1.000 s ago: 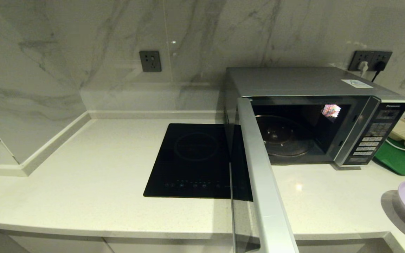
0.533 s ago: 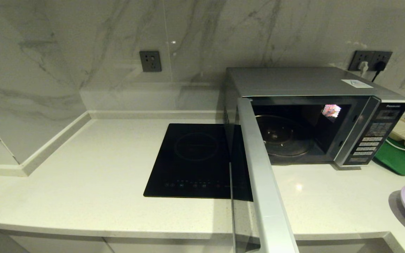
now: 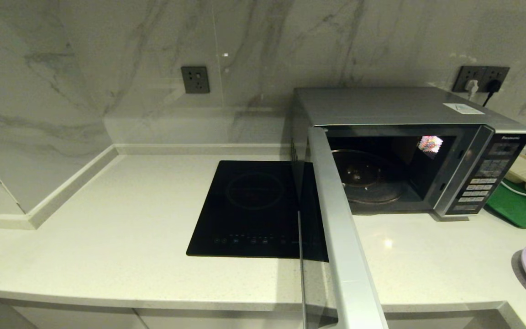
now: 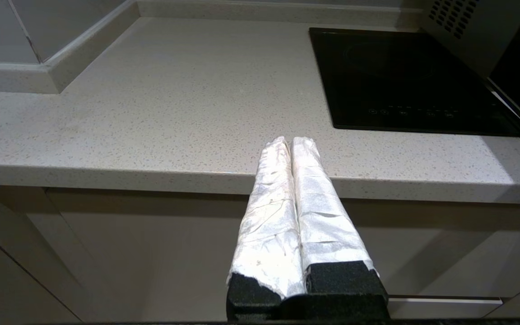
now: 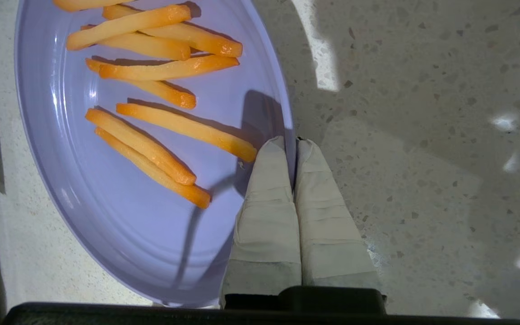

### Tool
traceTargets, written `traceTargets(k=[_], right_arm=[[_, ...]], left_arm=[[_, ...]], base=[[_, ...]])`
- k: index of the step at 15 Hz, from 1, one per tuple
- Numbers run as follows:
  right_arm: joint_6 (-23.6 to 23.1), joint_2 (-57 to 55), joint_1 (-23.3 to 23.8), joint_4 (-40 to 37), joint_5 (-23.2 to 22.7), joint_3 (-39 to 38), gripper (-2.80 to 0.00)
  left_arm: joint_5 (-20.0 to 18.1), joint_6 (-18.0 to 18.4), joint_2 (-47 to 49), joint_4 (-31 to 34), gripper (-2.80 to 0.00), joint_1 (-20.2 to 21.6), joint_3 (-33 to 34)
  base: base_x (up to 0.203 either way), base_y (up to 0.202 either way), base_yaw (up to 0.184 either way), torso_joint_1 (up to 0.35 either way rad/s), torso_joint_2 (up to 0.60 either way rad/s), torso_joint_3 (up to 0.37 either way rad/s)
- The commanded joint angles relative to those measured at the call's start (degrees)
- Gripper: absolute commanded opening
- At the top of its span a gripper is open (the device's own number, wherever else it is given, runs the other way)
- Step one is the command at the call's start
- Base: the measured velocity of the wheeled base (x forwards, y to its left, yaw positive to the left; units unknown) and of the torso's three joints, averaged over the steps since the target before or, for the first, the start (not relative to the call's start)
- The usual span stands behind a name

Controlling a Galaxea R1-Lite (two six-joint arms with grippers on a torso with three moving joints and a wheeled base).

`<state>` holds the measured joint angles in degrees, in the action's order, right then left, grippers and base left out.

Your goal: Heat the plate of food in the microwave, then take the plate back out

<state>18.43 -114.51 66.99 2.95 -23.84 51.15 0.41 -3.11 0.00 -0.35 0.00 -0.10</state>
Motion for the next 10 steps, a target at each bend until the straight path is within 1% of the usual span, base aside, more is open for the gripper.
traceTargets(k=[1,4,7,9,10], right_arm=[[0.03,-0.97,0.02,0.04,-0.19,0.18,0.0],[-0.39,-1.16,0.07,-0.11,-0.34,-0.34,0.0],[-0.47,1.16,0.13,-0.4,-0.47,-0.88,0.0],[-0.5,5.49,0.05,-1.16,-0.77,-2.06,0.0],[-0.58,8.68,-0.1,-2.76,-1.28,-2.48,0.0]], left_arm=[[0.02,-0.06,0.0,-0.09,-2.8,0.0,0.01],[0.02,-0.06,0.0,0.0,-2.8,0.0,0.01],[0.02,-0.06,0.0,0.0,-2.8,0.0,0.01],[0.02,-0.06,0.0,0.0,-2.8,0.0,0.01],[0.02,-0.06,0.0,-0.05,-2.8,0.0,0.01]], base=[[0.0,0.0,0.0,0.0,0.0,0.0],[0.0,0.0,0.0,0.0,0.0,0.0],[0.0,0.0,0.0,0.0,0.0,0.0],[0.0,0.0,0.0,0.0,0.0,0.0],[0.0,0.0,0.0,0.0,0.0,0.0]])
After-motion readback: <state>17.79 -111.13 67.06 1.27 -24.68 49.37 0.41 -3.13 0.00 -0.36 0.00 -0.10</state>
